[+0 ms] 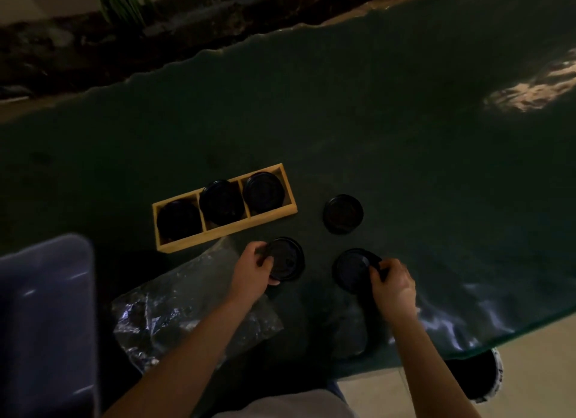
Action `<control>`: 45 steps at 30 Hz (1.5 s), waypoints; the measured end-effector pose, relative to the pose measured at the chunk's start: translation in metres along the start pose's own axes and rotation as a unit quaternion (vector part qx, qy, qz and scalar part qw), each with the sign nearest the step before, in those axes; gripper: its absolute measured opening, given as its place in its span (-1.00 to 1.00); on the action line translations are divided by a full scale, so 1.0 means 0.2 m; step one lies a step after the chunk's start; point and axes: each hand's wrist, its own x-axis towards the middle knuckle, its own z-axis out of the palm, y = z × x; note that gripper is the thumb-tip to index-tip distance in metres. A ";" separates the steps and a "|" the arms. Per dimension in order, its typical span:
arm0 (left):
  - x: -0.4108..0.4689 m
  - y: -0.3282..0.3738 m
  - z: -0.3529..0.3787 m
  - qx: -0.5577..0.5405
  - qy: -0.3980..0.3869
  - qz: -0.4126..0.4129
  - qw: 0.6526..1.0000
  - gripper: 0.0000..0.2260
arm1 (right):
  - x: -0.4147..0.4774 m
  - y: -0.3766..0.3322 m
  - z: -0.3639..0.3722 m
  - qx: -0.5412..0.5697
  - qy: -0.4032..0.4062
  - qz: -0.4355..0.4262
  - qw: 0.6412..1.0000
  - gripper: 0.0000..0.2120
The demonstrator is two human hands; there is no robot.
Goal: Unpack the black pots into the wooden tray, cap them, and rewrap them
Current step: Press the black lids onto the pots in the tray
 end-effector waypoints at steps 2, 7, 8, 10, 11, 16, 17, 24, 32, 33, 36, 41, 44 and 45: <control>0.00 0.00 -0.01 -0.025 0.004 -0.010 1.000 -0.77 | 0.03 -0.03 0.00 0.026 -0.014 0.008 1.000 -0.87; 0.01 0.03 -0.02 -0.061 0.014 -0.012 0.998 -0.78 | 0.17 -0.20 0.00 0.100 0.020 -0.004 0.995 -0.85; 0.01 0.04 -0.02 -0.066 0.015 -0.009 0.998 -0.79 | 0.20 -0.24 0.00 0.110 0.028 -0.010 0.993 -0.86; 0.01 0.06 -0.03 -0.075 0.017 -0.009 0.997 -0.79 | 0.27 -0.32 0.00 0.121 0.036 -0.021 0.992 -0.87; 0.01 0.07 -0.03 -0.077 0.020 -0.011 0.997 -0.79 | 0.31 -0.36 0.00 0.122 0.037 -0.028 0.992 -0.88; 0.02 0.09 -0.05 -0.067 0.027 -0.011 0.997 -0.80 | 0.42 -0.42 0.05 0.047 0.009 -0.067 0.997 -0.79; 0.02 0.10 -0.05 -0.068 0.027 -0.013 0.997 -0.80 | 0.43 -0.41 0.05 0.038 0.002 -0.060 0.997 -0.76; 0.04 0.10 -0.07 -0.078 0.034 -0.019 0.996 -0.80 | 0.43 -0.40 0.08 -0.007 -0.067 -0.024 0.997 -0.54; 0.04 0.09 -0.06 -0.111 0.026 -0.025 0.993 -0.82 | 0.34 -0.40 0.14 -0.012 -0.145 -0.031 0.989 -0.74; 0.03 0.09 -0.07 -0.115 0.027 -0.025 0.993 -0.82 | 0.32 -0.40 0.15 0.006 -0.146 -0.019 0.989 -0.75; 0.02 0.08 -0.09 -0.133 0.034 -0.026 0.990 -0.83 | 0.23 -0.42 0.16 0.112 -0.152 0.021 0.982 -0.84; -0.02 0.10 -0.12 -0.187 0.035 -0.004 0.982 -0.88 | 0.03 -0.55 0.19 0.203 -0.185 -0.026 0.961 -0.92; -0.07 0.14 -0.15 -0.219 0.022 0.003 0.976 -0.89 | -0.07 -0.64 0.23 0.158 -0.186 -0.121 0.962 -0.92; -0.10 0.15 -0.17 -0.229 0.011 0.000 0.973 -0.83 | -0.11 -0.67 0.25 0.131 -0.173 -0.162 0.963 -0.92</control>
